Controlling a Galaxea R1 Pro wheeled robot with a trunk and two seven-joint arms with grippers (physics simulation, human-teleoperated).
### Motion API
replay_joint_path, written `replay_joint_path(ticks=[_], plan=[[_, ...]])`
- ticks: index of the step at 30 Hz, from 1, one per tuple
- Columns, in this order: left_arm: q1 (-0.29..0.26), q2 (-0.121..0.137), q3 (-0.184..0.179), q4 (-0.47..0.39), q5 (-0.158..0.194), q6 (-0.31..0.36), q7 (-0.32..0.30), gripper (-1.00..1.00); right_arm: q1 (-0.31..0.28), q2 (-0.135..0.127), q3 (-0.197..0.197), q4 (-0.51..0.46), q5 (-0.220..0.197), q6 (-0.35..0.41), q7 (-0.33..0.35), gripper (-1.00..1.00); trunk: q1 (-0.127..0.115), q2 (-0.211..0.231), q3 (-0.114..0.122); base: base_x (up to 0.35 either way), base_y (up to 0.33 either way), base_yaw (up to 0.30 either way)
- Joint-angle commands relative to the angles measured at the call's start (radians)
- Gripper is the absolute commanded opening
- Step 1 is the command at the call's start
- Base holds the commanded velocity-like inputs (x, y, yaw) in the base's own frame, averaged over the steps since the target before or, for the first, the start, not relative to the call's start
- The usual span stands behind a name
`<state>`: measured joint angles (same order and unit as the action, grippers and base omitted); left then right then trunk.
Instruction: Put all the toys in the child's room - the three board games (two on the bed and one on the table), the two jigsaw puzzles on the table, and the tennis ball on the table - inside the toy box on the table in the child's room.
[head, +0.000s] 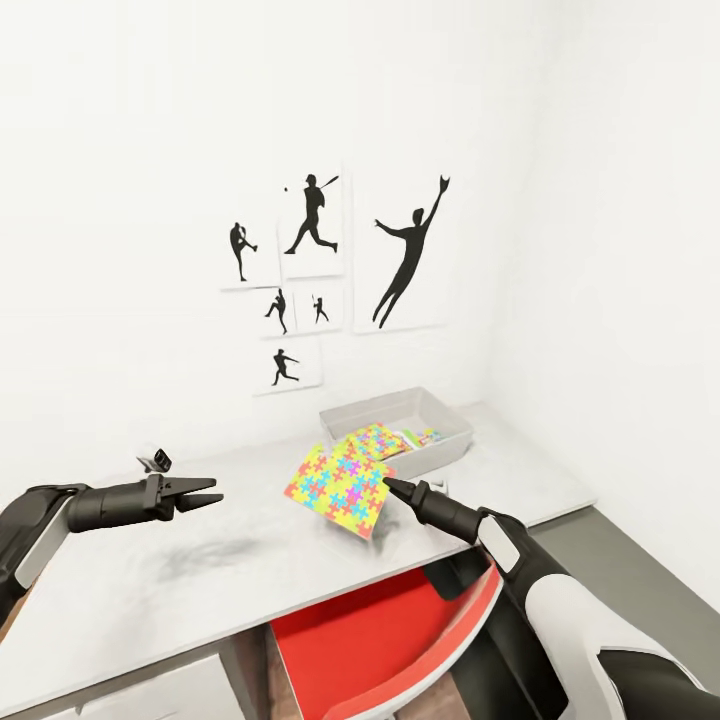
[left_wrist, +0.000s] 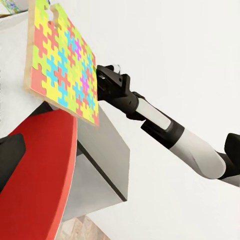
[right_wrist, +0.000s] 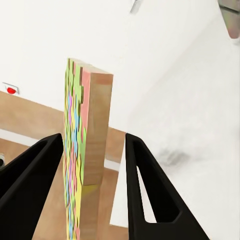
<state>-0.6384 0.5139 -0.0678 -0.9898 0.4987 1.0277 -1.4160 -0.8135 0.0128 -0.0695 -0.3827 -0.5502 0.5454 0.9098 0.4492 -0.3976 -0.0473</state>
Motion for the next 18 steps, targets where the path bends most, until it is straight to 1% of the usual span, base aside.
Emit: replay_joint_path(ticks=[1,10,14,18], plan=[[-0.001,0.001,-0.003,0.0,0.003,0.01,-0.003,1.0,-0.001,0.001,-0.007,0.0,0.001,0.008,0.003,-1.0,0.001,-0.002,-0.002,0.031,0.0,0.0],[-0.001,0.001,-0.003,0.0,0.002,0.009,-0.002,1.0,-0.001,0.0,-0.009,-0.003,0.001,0.01,-0.001,-1.0,0.001,-0.002,-0.002,0.08,0.038,0.0],[-0.001,0.0,-0.003,0.0,0.001,0.009,-0.002,1.0,-0.001,-0.033,-0.01,-0.007,-0.001,0.017,-0.004,-1.0,0.001,-0.002,-0.002,0.009,0.004,0.0],[-0.001,0.0,-0.003,0.0,0.0,0.009,-0.002,1.0,-0.001,-0.043,-0.027,-0.008,-0.002,0.024,-0.007,-1.0,0.001,-0.002,-0.002,0.002,0.001,0.0]])
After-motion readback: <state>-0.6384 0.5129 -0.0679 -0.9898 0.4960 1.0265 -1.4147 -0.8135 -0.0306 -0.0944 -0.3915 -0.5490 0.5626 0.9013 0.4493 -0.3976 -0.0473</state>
